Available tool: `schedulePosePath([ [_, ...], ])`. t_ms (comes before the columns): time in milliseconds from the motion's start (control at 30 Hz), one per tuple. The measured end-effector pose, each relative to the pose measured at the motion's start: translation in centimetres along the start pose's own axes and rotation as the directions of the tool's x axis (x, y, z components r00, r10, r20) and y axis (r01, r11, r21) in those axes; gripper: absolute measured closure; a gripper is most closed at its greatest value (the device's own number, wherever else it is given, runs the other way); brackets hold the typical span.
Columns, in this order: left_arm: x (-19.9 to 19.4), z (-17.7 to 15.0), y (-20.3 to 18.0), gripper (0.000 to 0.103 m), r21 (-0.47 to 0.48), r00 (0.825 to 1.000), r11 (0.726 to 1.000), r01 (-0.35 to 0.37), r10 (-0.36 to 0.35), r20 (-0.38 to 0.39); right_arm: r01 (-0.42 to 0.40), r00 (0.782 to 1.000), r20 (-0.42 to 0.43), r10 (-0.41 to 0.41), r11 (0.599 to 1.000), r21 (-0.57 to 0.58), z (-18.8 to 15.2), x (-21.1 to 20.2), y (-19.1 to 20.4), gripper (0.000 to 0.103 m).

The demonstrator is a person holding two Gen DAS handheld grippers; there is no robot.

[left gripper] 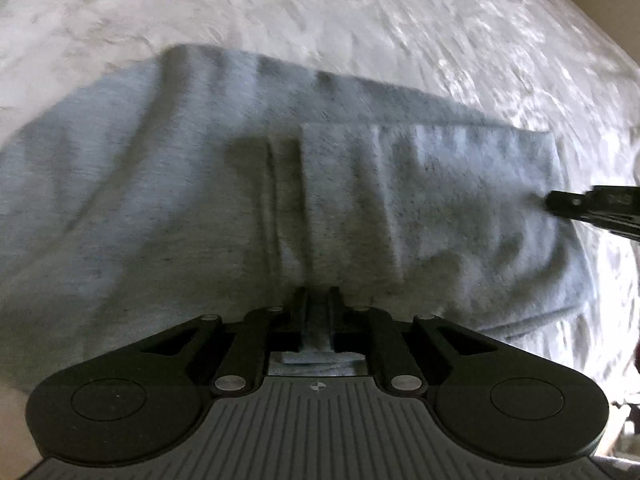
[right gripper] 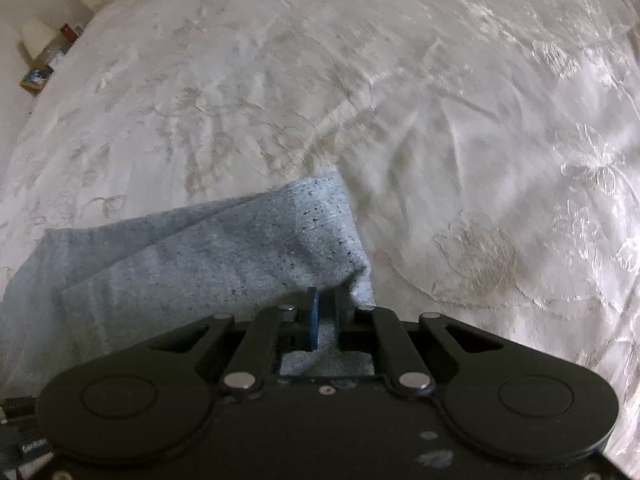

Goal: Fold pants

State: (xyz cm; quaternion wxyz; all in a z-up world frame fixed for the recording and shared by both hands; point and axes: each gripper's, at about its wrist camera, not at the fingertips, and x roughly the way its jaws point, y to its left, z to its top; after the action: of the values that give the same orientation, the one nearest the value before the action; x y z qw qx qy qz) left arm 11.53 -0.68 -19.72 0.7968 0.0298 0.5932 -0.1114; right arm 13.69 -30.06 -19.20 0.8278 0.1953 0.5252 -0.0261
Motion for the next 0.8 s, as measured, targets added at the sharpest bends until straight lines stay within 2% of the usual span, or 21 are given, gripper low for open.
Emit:
schedulePosePath([
  [133,-1.7,-1.0,1.5,0.092,-0.092,0.999,0.995,-0.047,0.049,0.021,-0.096,0.994,0.046,0.101,0.991,-0.098,-0.4,-3.0,1.4,0.088],
  [233,-2.5,-1.9,2.8,0.092,-0.167,0.995,0.981,-0.098,0.099,-0.003,-0.190,0.981,0.008,0.195,0.965,-0.182,-1.5,-3.9,3.2,0.088],
  [333,-3.2,-2.2,3.6,0.092,-0.204,0.988,0.967,-0.155,0.151,-0.033,-0.256,0.967,-0.061,0.249,0.931,-0.259,-3.3,-3.7,4.9,0.088],
  [567,-4.5,-1.3,5.0,0.092,-0.205,0.979,0.958,-0.201,0.199,-0.031,-0.336,0.940,-0.170,0.296,0.891,-0.305,-6.0,-3.0,8.1,0.088],
  [700,-4.4,-0.8,6.0,0.092,-0.168,0.980,0.965,-0.200,0.199,-0.026,-0.335,0.940,-0.187,0.286,0.878,-0.343,-6.9,-2.7,10.2,0.087],
  [800,-4.6,-0.7,7.1,0.092,-0.143,0.984,0.974,-0.175,0.175,-0.013,-0.297,0.948,-0.217,0.233,0.892,-0.340,-7.5,-1.5,11.5,0.087],
])
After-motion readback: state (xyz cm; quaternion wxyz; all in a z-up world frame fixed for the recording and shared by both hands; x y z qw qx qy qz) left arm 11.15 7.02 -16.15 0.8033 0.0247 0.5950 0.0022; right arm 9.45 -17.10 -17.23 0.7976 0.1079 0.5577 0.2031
